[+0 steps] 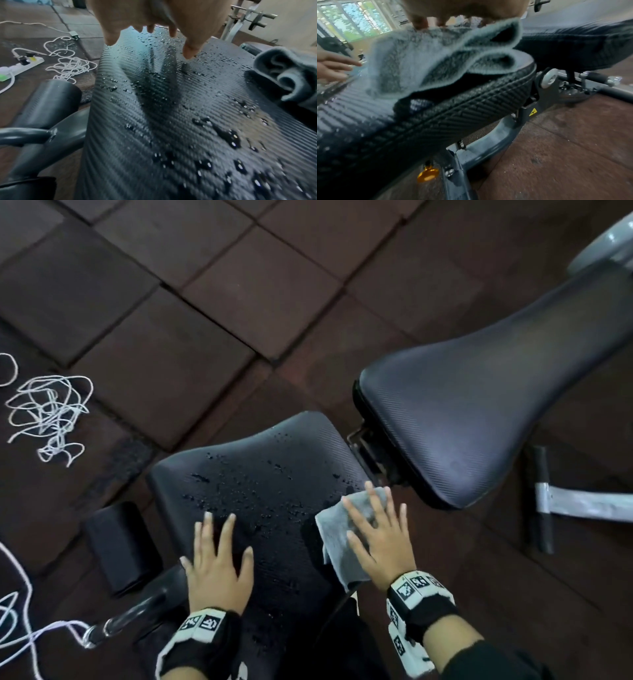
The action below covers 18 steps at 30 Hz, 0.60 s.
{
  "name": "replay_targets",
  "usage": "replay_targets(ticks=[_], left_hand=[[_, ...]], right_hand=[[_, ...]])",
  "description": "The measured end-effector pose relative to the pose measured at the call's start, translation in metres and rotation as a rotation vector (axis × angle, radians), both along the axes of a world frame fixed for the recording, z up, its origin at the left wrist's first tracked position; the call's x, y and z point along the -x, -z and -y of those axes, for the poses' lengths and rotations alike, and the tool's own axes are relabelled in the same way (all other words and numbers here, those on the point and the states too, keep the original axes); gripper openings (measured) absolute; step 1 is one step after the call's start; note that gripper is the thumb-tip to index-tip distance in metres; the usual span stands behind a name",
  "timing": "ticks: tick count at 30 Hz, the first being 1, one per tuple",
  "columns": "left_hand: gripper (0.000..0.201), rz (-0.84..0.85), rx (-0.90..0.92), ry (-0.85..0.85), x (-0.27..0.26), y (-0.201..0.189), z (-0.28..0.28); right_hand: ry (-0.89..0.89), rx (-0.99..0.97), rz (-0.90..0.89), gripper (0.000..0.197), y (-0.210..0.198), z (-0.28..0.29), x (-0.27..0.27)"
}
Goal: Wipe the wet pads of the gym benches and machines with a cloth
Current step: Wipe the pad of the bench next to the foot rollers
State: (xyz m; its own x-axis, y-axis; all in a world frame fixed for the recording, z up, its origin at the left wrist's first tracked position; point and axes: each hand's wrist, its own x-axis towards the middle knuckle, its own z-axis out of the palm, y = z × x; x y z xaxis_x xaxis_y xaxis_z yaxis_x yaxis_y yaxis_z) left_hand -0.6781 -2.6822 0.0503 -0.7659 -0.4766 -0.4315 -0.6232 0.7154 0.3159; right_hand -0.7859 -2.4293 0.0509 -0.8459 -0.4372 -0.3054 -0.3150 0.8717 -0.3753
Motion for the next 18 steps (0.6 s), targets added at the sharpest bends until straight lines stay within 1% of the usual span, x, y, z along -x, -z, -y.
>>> replay_targets(ticks=[1, 4, 6, 8, 10, 13, 15, 18], left_hand=[[0.069, 0.019, -0.029, -0.037, 0.002, 0.003, 0.004], [0.072, 0.056, -0.088, -0.098, 0.008, 0.014, 0.012], [0.073, 0.099, -0.086, -0.074, 0.005, 0.021, 0.011], [0.070, 0.110, -0.050, -0.046, 0.002, 0.027, 0.009], [0.076, 0.094, -0.038, -0.056, 0.001, 0.030, 0.008], [0.082, 0.092, -0.045, -0.061, 0.000, 0.031, 0.007], [0.081, 0.095, -0.042, -0.055, 0.000, 0.031, 0.006], [0.079, 0.087, -0.046, -0.054, -0.001, 0.031, 0.006]], right_hand=[[-0.040, -0.022, 0.007, 0.063, 0.005, 0.002, -0.002], [-0.078, -0.087, 0.001, 0.084, 0.015, 0.002, -0.012], [-0.089, -0.091, -0.039, 0.086, 0.017, -0.004, -0.024], [-0.102, -0.060, -0.088, 0.084, 0.019, -0.009, -0.037], [-0.116, -0.007, -0.119, 0.077, 0.020, -0.008, -0.051], [-0.144, -0.025, -0.154, 0.068, 0.022, 0.006, -0.058], [-0.155, -0.042, -0.171, 0.061, 0.023, 0.021, -0.045], [-0.167, -0.069, -0.197, 0.055, 0.027, 0.042, -0.006]])
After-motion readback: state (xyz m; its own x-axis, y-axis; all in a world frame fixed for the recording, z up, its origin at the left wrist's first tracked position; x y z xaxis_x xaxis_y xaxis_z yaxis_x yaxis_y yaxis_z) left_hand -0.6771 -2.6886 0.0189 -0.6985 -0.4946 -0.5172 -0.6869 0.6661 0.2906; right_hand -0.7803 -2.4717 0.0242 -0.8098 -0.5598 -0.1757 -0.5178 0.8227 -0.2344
